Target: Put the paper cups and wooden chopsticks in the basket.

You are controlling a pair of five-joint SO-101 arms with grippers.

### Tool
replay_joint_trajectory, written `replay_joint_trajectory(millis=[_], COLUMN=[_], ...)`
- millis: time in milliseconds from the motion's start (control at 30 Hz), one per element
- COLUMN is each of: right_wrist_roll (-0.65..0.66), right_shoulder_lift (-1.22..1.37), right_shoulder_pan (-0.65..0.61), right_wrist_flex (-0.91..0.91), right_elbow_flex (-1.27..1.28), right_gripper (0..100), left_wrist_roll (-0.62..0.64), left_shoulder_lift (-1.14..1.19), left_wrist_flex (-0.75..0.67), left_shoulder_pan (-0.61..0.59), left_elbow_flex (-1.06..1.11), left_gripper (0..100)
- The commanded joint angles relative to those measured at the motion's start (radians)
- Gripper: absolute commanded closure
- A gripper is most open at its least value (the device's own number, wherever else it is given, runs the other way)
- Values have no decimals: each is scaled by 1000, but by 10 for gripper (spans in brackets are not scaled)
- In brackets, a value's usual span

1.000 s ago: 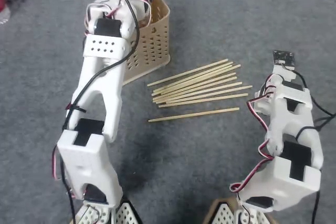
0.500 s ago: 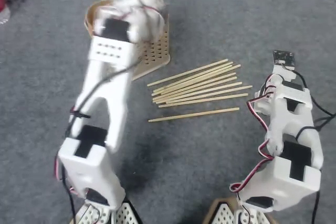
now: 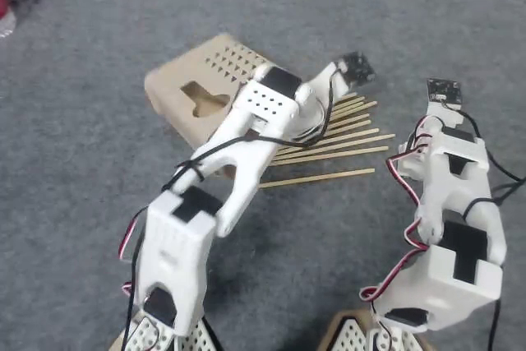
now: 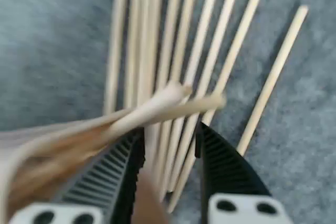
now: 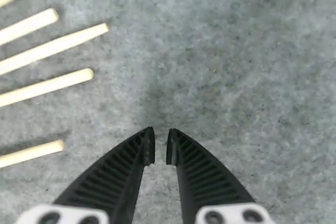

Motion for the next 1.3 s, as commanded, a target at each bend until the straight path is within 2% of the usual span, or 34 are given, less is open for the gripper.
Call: replay_joint_trajectory(millis=[0, 367, 500, 733, 933, 1033, 1267], right_wrist_roll=[14, 14, 14, 14, 14, 14, 14], right_shoulder_lift=[-53, -53, -53, -53, -53, -53, -53], right_shoulder_pan=[-12, -13, -13, -13, -13, -13, -13], right_wrist_flex=[-15, -16, -15, -16, -15, -13, -13], right_elbow_flex=[-2, -2, -2, -2, -2, -2, -2], right_gripper=[937, 937, 937, 937, 937, 937, 937], left_wrist_roll=[-8, -12, -14, 3, -5, -74, -72], left_shoulder_lift=[6, 6, 6, 12, 15, 15, 17], left_wrist_flex=[-17, 121, 124, 206, 186, 189, -21], left_shoulder_pan=[-68, -123, -169, -226, -222, -204, -249], left_elbow_flex=[-96, -272, -351, -452, -430, -360, -176], left_gripper=[842, 844, 844, 814, 814, 819, 848])
